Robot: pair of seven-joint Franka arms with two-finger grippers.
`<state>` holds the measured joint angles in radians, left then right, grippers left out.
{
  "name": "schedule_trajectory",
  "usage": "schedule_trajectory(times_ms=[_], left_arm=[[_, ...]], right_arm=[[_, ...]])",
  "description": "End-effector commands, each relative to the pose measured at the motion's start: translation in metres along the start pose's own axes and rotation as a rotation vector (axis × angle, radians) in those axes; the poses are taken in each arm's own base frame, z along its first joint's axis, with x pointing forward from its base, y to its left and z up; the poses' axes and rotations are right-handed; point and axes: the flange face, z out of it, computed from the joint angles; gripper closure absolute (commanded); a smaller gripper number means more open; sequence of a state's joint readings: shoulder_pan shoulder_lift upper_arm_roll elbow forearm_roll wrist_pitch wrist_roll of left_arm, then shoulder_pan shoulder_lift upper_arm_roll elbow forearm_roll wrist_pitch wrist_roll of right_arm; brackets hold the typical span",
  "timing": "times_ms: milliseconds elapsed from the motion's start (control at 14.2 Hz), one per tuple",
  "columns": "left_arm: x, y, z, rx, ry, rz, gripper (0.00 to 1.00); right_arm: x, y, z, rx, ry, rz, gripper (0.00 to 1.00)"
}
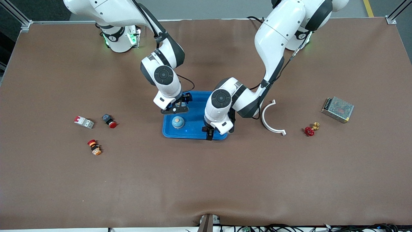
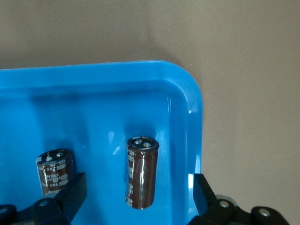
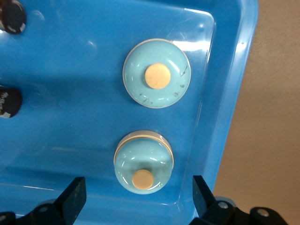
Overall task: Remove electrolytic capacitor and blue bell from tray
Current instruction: 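Grasp the black capacitor with the left gripper while the right gripper grasps the bell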
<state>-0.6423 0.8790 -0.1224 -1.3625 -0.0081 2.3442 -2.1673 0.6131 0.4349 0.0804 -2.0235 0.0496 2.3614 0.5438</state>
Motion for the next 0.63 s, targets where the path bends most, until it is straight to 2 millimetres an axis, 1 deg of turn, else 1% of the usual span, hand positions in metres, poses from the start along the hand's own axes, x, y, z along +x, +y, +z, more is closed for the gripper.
schedule_trajectory(times_ms=[0, 141, 563], left_arm=[[-0.008, -0.001, 0.009, -0.028, 0.020, 0.050, 0.00], [-0.011, -0.005, 0.014, -0.023, 0.024, 0.057, 0.00], [-0.011, -0.006, 0.017, -0.020, 0.028, 0.060, 0.02]], right_arm=[[-0.002, -0.003, 0.012, -0.017, 0.017, -0.026, 0.00], [-0.003, -0.003, 0.022, -0.021, 0.010, -0.028, 0.00], [-0.001, -0.002, 0.037, -0.024, 0.014, -0.032, 0.00]])
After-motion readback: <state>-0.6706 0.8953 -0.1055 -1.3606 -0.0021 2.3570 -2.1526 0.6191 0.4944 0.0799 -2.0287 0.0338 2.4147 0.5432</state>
